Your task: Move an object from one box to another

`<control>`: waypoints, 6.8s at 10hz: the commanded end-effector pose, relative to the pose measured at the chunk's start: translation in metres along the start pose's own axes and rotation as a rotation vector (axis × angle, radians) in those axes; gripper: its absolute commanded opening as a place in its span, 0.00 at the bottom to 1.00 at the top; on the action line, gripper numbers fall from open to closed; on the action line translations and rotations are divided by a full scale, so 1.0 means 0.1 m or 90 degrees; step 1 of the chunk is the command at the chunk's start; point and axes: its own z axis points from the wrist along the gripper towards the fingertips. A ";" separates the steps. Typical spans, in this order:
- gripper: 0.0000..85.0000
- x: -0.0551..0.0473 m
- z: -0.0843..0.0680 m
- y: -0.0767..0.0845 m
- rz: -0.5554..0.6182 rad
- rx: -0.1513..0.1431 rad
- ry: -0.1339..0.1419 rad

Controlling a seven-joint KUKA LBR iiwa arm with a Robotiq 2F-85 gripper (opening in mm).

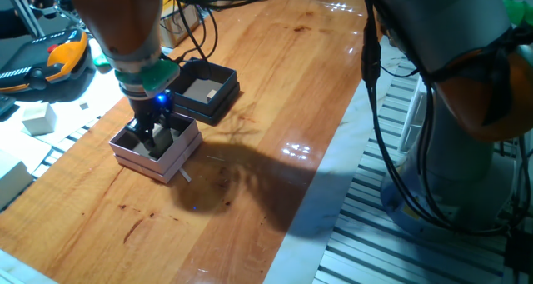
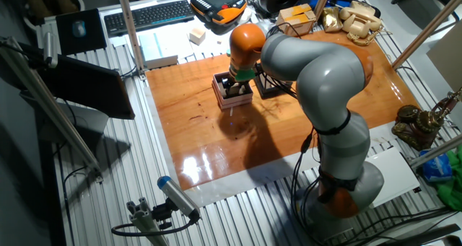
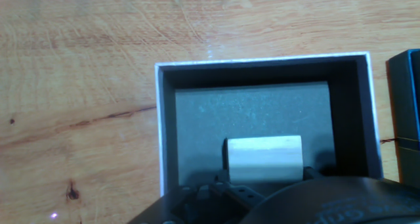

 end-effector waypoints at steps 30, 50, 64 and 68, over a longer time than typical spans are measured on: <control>0.00 -0.04 -0.70 -0.32 -0.004 -0.022 0.023; 0.00 0.26 -0.76 -1.79 -0.059 0.013 0.070; 0.00 0.26 -0.67 -2.03 -0.025 0.007 0.063; 0.00 0.26 -0.67 -2.03 -0.036 0.024 0.049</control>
